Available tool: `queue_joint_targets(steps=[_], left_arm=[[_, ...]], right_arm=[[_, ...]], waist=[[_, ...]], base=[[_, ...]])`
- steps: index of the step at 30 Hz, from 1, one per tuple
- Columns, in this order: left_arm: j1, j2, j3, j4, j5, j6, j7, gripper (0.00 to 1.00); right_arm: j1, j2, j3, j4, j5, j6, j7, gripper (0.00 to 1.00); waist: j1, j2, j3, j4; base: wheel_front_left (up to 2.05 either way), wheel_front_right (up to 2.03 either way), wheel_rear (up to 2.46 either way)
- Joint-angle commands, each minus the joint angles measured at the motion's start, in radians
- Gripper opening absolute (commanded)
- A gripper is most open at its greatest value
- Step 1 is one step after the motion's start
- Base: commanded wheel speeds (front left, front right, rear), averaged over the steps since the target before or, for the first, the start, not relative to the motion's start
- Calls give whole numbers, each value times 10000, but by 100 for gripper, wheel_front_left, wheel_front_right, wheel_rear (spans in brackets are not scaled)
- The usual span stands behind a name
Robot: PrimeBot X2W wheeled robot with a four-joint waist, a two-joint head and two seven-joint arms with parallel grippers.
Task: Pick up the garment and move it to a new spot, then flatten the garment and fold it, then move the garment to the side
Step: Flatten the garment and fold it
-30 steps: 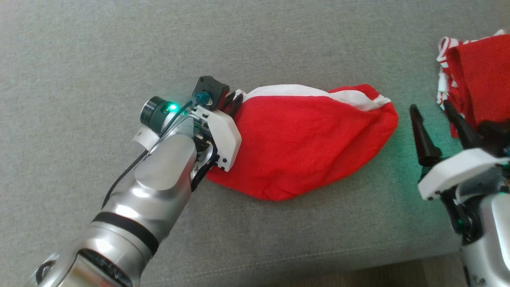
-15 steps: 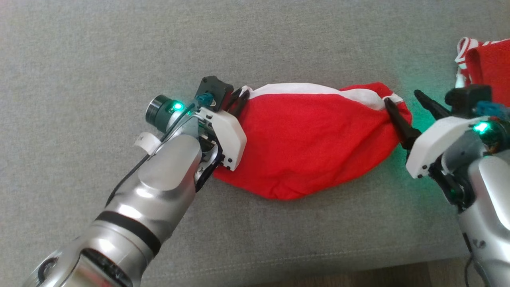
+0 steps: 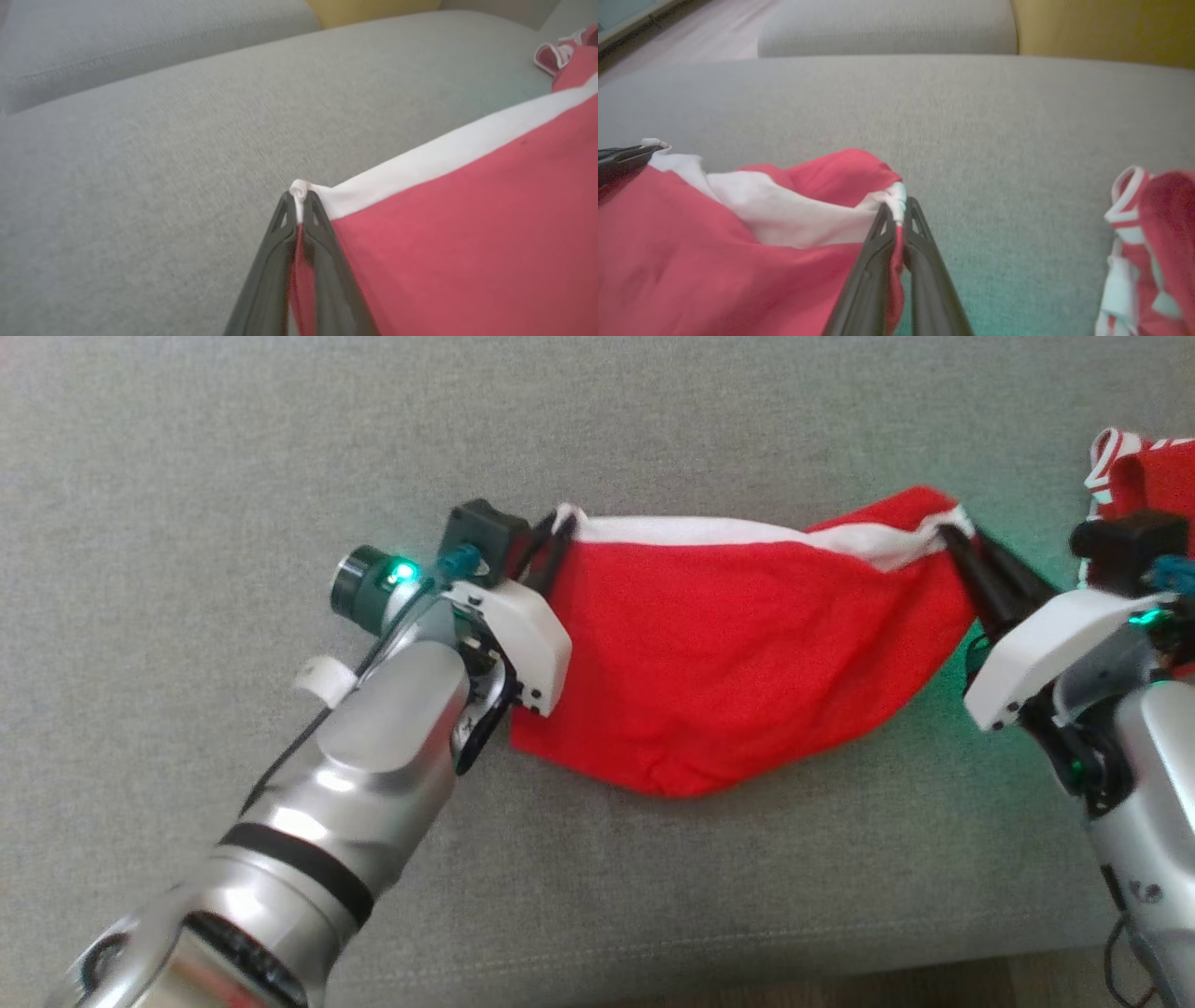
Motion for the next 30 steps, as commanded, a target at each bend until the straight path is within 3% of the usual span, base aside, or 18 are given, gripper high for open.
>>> queue_joint_targets(steps=[1,4,10,17,25,30], left_arm=[[-366,284,374,-346,-106,106,-143,0],[-83,663,879,-1149,-170,427,-266,0],[1058,1929,2268,-4534,255,1234,-285,0],[1918,3215,3132,-7512,543,1808,-272,0],[1547,4200,3645,-9606,618,2023,362,0],[1238,4360,3786,-9985,529,2008,668,0]], right_arm=[[180,-84,-57,-447,83,-9,-182,0],[440,2,-432,-950,-18,-9,-409,0],[746,297,-1126,-2265,-131,-9,-164,0],[475,704,-1942,-3622,-397,-9,356,0],[-426,1346,-2783,-4285,-483,-9,948,0],[-866,1634,-2888,-4232,-421,-9,1299,0]], waist=[[-1,0,-100,-1],[-1,0,-346,1],[-1,0,-939,60],[-1,0,-1612,248],[-1,0,-2203,350],[-1,0,-2358,349]], base=[[0,0,0],[0,0,0],[0,0,0],[0,0,0],[0,0,0],[0,0,0]])
